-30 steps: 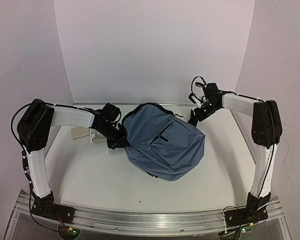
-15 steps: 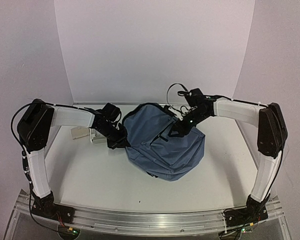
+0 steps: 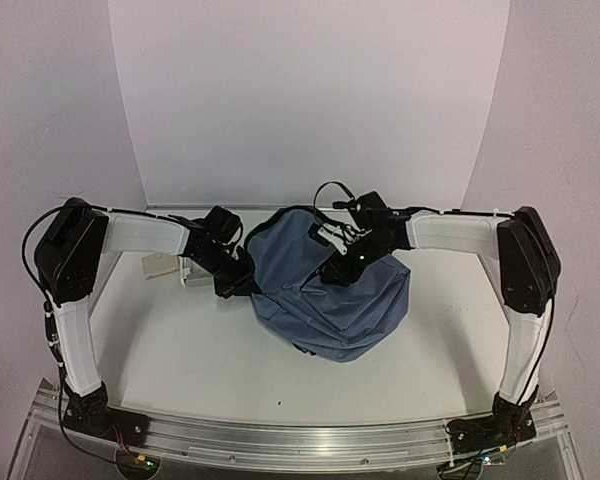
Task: Pack the student bag
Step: Unzip the student bag at the center of the board.
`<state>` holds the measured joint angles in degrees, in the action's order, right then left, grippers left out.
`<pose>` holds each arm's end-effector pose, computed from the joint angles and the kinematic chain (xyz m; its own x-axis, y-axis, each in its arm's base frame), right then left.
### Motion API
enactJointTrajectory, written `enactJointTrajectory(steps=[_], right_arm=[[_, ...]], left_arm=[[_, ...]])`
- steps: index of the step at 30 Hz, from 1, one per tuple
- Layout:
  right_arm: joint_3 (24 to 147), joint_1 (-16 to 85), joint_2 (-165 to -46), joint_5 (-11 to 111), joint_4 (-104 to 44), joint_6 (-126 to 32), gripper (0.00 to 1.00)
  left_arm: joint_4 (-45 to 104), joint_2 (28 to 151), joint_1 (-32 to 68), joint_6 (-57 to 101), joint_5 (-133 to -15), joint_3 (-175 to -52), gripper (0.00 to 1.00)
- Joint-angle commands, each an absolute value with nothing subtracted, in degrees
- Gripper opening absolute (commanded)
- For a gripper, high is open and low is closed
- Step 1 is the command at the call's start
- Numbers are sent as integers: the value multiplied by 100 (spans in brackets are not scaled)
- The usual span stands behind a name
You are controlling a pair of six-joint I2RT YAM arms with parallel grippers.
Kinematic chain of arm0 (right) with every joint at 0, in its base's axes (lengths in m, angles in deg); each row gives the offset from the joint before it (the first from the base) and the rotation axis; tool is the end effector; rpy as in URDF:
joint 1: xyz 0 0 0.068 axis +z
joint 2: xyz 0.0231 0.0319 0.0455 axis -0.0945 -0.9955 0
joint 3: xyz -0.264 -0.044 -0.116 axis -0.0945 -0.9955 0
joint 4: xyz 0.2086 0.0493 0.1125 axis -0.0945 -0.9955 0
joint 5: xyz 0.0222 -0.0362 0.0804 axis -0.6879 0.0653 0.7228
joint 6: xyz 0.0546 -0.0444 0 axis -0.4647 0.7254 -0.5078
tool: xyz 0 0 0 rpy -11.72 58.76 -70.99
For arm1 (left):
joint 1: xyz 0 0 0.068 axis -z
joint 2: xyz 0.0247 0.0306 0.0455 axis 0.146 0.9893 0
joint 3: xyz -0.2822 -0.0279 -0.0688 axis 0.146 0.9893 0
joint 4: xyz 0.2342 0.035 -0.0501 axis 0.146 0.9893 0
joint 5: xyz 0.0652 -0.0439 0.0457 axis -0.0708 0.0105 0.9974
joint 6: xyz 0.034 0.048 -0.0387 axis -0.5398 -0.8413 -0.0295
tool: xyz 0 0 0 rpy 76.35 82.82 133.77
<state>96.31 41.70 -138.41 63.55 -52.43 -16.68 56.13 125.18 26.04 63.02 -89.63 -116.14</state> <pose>0.3452 0.2788 0.2203 -0.2835 -0.6666 -0.6894 -0.9215 0.3883 0.0035 0.3161 -0.2452 0.1821 -0.9785 -0.2057 -0.0145 -0.1560 0.7844 -0.6003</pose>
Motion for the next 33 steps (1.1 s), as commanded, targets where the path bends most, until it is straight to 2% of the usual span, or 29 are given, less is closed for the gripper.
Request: enactJointTrajectory(steps=[1,3,5,8,10,16,25,33], right_arm=[[9404,4434,-13863,5708,-4638,-1676,52],[9367,4445,-13888,5489,-4550,-1743,43],[9376,4445,-13934,5250,-4542,-1758,26],[9326,4433,-13813,4941,-4540,-1712,8],[9291,4380,-13676,4854,-4550,-1688,0],[9397,3802,-13593,4819,-4624,-1561,0],[10622,2804,-14356,4798,-4844,-1612,0],[11339,2617,-14950,5041,-5004,-1881,0]], left_arm=[[6040,12316,2650,6168,-8964,-11769,0],[6057,12317,2650,6152,-8964,-11771,0],[6087,12310,2650,6128,-8964,-11752,0],[6125,12280,2641,6109,-8964,-11711,0],[6133,12243,2629,6102,-8960,-11671,0],[6182,12183,2579,6068,-8944,-11530,0],[6268,12104,2545,5977,-8931,-11360,0],[6182,12172,3061,5645,-9246,-11704,0]])
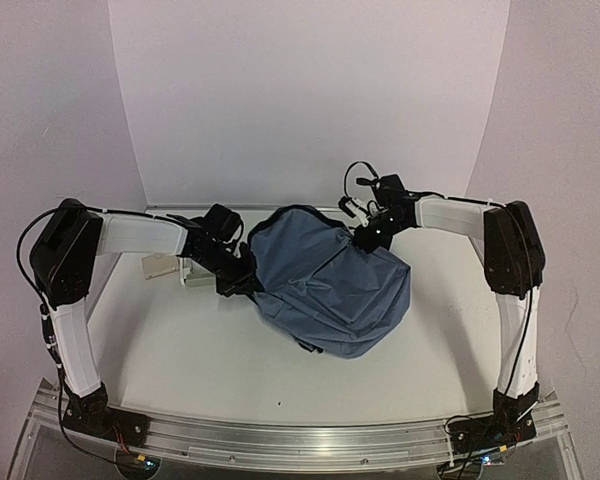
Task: Pack the student bag
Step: Unzip the student bag at the center of the board.
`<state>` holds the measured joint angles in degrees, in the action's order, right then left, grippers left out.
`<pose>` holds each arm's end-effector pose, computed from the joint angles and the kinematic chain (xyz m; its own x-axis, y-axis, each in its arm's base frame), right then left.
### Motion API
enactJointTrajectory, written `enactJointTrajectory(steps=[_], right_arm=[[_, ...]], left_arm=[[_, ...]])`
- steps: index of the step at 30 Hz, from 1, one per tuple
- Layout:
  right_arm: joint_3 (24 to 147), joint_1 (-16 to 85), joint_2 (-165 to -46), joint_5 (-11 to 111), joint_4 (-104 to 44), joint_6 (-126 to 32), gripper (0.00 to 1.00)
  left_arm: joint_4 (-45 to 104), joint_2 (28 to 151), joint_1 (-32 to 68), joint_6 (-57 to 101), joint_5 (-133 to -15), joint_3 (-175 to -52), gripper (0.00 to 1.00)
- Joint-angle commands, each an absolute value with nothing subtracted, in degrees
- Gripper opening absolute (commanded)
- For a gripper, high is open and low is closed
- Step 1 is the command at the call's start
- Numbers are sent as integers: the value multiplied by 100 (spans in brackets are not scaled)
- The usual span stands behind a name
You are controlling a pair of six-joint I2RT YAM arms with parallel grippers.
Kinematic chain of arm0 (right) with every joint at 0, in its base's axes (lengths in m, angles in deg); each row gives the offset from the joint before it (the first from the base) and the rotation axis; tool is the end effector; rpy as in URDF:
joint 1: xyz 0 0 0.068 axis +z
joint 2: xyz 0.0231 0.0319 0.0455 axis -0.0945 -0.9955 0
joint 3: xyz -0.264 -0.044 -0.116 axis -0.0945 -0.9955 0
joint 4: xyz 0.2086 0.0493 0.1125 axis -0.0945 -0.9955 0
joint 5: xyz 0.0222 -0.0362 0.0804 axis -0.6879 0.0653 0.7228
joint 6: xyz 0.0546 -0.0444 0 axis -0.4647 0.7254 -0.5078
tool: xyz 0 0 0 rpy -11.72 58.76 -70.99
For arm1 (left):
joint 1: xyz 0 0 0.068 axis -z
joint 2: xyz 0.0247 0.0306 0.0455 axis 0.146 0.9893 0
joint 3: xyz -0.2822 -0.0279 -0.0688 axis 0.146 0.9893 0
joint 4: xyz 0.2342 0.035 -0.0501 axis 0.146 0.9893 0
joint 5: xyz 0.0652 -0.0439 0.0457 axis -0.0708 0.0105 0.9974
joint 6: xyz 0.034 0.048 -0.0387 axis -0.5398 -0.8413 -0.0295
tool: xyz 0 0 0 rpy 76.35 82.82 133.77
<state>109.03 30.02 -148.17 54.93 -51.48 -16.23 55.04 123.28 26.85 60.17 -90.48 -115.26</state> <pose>0.4459 0.2176 0.2125 -0.3909 -0.6119 -0.6876 -0.7602 0.6358 -0.1336 0.3093 -0.2483 0.1919 -0.9872 -0.1469 -0.0619 -0.0762 0.7763 -0.6257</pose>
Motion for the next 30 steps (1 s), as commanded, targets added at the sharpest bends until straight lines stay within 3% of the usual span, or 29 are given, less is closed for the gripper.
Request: enactJointTrajectory(steps=[1,10,12,16,19,21,25,30], right_arm=[[11388,2627,-14959,5128,-5024,-1949,0],[11749,2678,-14972,5534,-5099,-2199,0],[11855,2683,-14907,5651,-5220,-2385,3],[12023,2669,-14558,5721,-5622,-2590,36],[11819,2639,-14101,5719,-5787,-2699,66],[11536,2629,-13704,5810,-5883,-2780,73],[10838,2626,-12986,6176,-6057,-2998,75],[9901,2621,-12375,6230,-6325,-3041,79]], left_arm=[[6195,12219,3190,5602,-9284,-11819,0],[6369,12256,3847,5572,-9388,-12093,0],[6441,12042,3845,5624,-9239,-11934,9],[6668,11410,3845,5631,-8810,-11947,39],[7169,11133,3845,5509,-8323,-12358,53],[7459,11174,3846,5371,-8110,-12691,57],[7910,11484,3838,5226,-7710,-13325,60],[8363,11500,3043,5104,-7291,-13537,80]])
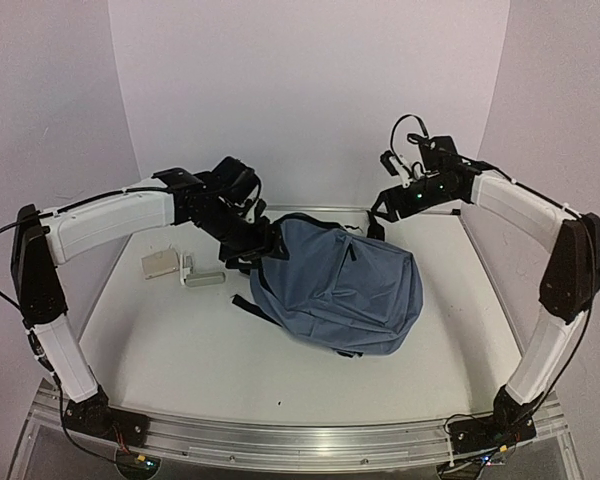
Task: Pack the student bag
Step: Unzip the student bag at the center of the board.
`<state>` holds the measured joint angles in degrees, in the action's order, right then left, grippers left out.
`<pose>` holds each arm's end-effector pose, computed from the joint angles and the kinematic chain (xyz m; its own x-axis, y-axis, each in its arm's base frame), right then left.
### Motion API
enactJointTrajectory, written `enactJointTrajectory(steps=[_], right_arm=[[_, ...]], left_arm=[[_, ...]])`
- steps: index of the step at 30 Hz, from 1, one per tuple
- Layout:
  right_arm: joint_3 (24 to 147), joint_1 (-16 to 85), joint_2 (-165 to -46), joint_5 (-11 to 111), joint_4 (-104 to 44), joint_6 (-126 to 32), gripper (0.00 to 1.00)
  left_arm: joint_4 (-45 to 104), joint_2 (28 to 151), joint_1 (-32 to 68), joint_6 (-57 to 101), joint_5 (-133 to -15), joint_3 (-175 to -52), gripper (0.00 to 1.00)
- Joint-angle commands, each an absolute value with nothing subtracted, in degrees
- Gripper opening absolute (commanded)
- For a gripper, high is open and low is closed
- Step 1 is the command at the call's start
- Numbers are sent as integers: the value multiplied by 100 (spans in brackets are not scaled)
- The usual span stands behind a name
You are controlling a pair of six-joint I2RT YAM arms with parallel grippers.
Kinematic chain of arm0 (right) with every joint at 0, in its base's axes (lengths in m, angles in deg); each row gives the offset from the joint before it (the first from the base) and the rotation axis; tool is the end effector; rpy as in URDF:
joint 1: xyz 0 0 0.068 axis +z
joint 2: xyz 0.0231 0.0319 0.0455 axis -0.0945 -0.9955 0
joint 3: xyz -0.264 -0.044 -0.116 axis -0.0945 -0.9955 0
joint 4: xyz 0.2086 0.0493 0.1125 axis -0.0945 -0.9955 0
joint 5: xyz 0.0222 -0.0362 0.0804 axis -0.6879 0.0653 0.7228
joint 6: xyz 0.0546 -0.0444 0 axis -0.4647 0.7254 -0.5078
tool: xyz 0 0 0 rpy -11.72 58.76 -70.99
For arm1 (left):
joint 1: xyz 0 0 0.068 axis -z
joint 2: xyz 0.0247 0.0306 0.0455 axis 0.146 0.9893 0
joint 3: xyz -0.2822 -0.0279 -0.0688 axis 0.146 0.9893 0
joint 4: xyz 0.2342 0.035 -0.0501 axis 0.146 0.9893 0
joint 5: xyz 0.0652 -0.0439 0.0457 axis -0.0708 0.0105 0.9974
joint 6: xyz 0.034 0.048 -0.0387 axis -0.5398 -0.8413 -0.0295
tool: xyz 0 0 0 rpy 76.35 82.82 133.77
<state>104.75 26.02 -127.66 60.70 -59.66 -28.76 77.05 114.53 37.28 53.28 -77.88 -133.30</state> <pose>0.3843 0.1635 0.3330 -0.4671 -0.3733 -0.8015 -0.6634 0.7473 0.0386 0.2557 -0.2793 0.3122 -0.9488 0.0253 -0.3150 0.1956 0.8300 -0.5224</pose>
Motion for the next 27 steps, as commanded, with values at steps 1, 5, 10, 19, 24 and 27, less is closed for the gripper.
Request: enactJointTrajectory(steps=[1,5,10,19,24,27], right_arm=[[9690,2621,-12276,6234,-6370,-3022,79],[9089,2621,-11864,6216,-6445,-3021,80],[8868,2606,-11530,6144,-6507,-2983,81],[8879,2527,-11401,6079,-6758,-2645,81],[8930,2492,-11382,5970,-6911,-2396,81],[8982,2482,-11366,5910,-7001,-2289,81]], left_arm=[[8430,11474,2715,5025,-7355,-13502,83],[8717,11479,1661,4838,-7206,-13332,95],[8737,11698,877,4698,-7151,-13031,96],[8719,12618,399,3400,-7670,-13203,98],[8629,13094,340,3163,-7662,-13565,97],[8632,13483,307,2973,-7729,-13945,97]])
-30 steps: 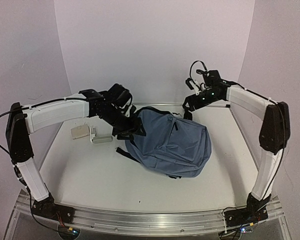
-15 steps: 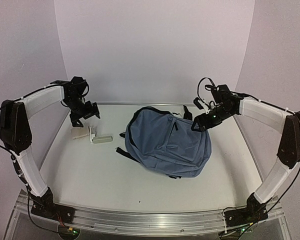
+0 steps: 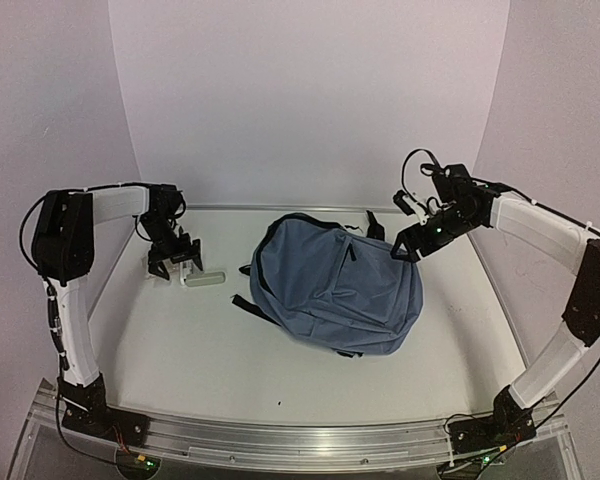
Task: Pack the student bag
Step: Unzip the student bag at the center of the board, then pick up the stationery from the center of the board.
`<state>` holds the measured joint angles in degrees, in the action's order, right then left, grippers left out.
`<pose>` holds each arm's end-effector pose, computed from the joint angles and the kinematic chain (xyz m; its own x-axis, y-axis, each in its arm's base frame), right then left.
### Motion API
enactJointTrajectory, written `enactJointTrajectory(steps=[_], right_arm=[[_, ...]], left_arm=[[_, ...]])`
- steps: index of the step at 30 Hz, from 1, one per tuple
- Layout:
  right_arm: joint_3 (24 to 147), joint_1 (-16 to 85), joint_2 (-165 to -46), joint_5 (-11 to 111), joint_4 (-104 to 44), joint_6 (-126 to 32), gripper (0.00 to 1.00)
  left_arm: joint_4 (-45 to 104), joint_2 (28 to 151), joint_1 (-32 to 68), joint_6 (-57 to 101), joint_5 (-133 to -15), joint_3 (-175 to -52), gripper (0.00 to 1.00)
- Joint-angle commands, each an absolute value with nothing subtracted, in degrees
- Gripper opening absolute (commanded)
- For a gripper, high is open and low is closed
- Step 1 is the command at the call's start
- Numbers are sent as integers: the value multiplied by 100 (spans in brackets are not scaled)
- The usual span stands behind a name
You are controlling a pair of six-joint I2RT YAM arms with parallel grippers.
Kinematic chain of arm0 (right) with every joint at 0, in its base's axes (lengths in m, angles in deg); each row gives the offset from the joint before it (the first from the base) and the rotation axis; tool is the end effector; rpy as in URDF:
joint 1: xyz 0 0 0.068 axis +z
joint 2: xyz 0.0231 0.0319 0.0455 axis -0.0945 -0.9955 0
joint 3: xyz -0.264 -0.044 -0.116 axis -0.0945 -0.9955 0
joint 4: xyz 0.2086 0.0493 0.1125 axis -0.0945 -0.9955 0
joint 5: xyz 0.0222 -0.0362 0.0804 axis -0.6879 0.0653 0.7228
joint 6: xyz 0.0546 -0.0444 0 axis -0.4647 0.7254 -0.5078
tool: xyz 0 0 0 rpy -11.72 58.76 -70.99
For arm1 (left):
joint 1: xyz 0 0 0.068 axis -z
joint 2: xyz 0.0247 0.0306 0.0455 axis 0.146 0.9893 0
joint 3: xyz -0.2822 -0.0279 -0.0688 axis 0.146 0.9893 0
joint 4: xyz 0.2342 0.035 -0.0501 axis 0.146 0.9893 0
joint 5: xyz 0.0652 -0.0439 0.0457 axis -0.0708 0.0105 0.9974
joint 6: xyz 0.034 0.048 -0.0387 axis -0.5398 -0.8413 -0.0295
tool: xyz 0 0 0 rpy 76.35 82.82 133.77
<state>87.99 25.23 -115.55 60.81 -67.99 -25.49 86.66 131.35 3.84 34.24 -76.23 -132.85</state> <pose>0.3124 0.1316 0.3015 -0.5904 -0.4654 -0.6594 -0.6719 0.7361 0.0820 0.3869 -0.0948 0.1923 -0.9795 -0.1890 -0.0702 -0.1687 0.9589 -0.2283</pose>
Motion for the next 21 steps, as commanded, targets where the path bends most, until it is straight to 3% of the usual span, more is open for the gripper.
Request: enactJointTrajectory(steps=[1,11,21], right_arm=[[9002,2480,-11363,5894,-7030,-2269,81],[9088,2433,-11399,5855,-7160,-2155,81],[9189,2413,-11549,5876,-7170,-2110,81]], left_arm=[[8633,13608,303,2902,-7769,-14087,96],[8848,14390,309,1634,-8765,-14978,93],[8514,13376,380,646,-9795,-13740,94]])
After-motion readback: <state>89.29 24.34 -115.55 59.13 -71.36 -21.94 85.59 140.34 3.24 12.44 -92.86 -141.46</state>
